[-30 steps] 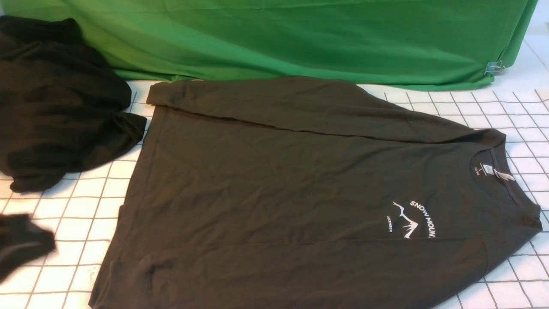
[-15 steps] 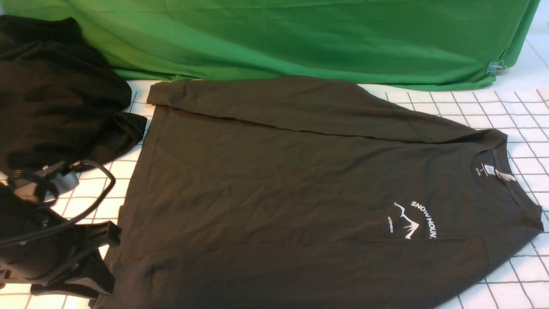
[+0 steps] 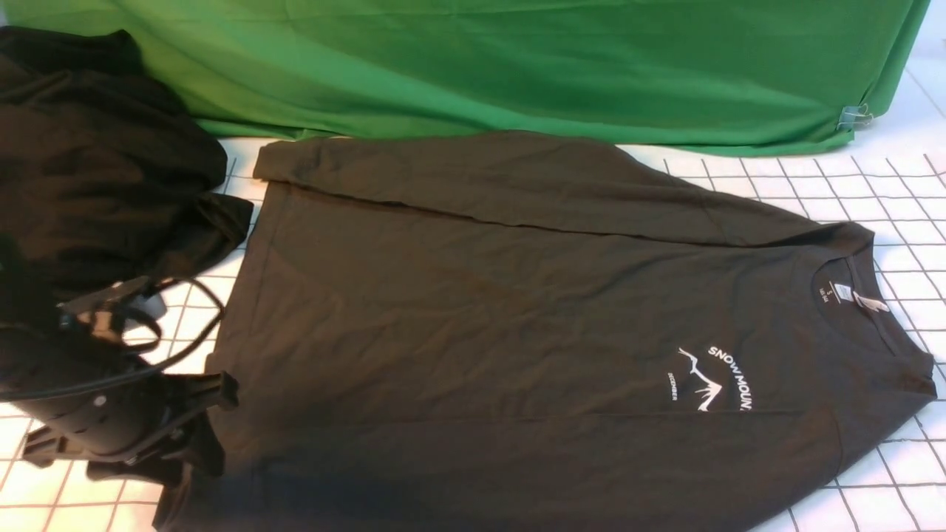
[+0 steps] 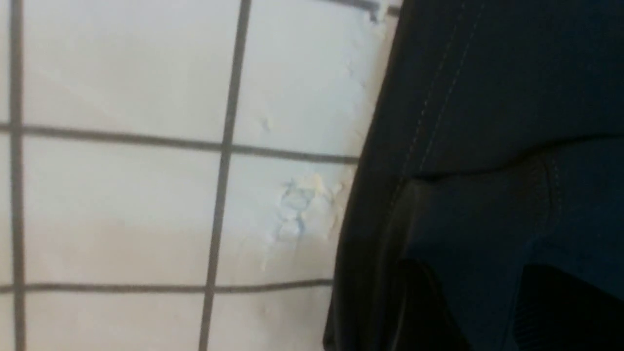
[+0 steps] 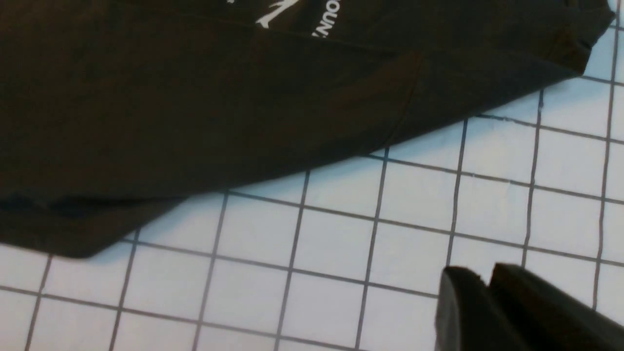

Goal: Fold a long-sleeved shirt over a white checkered tablecloth.
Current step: 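Grasp the left edge of the dark T-shirt lying flat on the table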

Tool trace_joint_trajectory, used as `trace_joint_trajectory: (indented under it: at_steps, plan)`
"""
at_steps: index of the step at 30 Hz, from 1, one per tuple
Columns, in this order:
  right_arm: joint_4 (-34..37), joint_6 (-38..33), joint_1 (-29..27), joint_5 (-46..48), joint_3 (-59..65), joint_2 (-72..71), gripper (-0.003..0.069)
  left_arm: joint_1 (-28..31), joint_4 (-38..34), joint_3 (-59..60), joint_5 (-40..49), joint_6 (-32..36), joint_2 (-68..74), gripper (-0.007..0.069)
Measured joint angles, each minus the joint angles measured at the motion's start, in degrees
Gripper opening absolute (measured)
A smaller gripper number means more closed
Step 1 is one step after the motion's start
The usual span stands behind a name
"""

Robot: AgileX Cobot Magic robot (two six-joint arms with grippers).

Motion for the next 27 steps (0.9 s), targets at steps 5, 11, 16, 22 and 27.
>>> trace_joint_trajectory:
  at_steps: [5, 11, 16, 22, 27]
  plan:
    - [0.0, 0.1, 0.0, 0.0, 0.0, 0.0, 0.0077, -3.7, 7.5, -2.3, -1.9, -4.6, 2.0, 0.0278]
    - [0.1, 0.1, 0.0, 0.0, 0.0, 0.0, 0.009, -4.3, 11.1, -2.7, -1.9, -6.8, 2.3, 0.0278]
    - [0.1, 0.1, 0.0, 0.0, 0.0, 0.0, 0.0099, -4.3, 8.4, -2.7, -2.0, -5.4, 2.3, 0.0278]
    - [0.1, 0.1, 0.0, -0.1, 0.0, 0.0, 0.0106, -4.3, 7.8, -2.7, -2.3, -5.3, 3.3, 0.0278]
    - [0.1, 0.1, 0.0, 0.0, 0.0, 0.0, 0.0117, -4.3, 7.7, -3.0, -2.3, -4.3, 6.2, 0.0278]
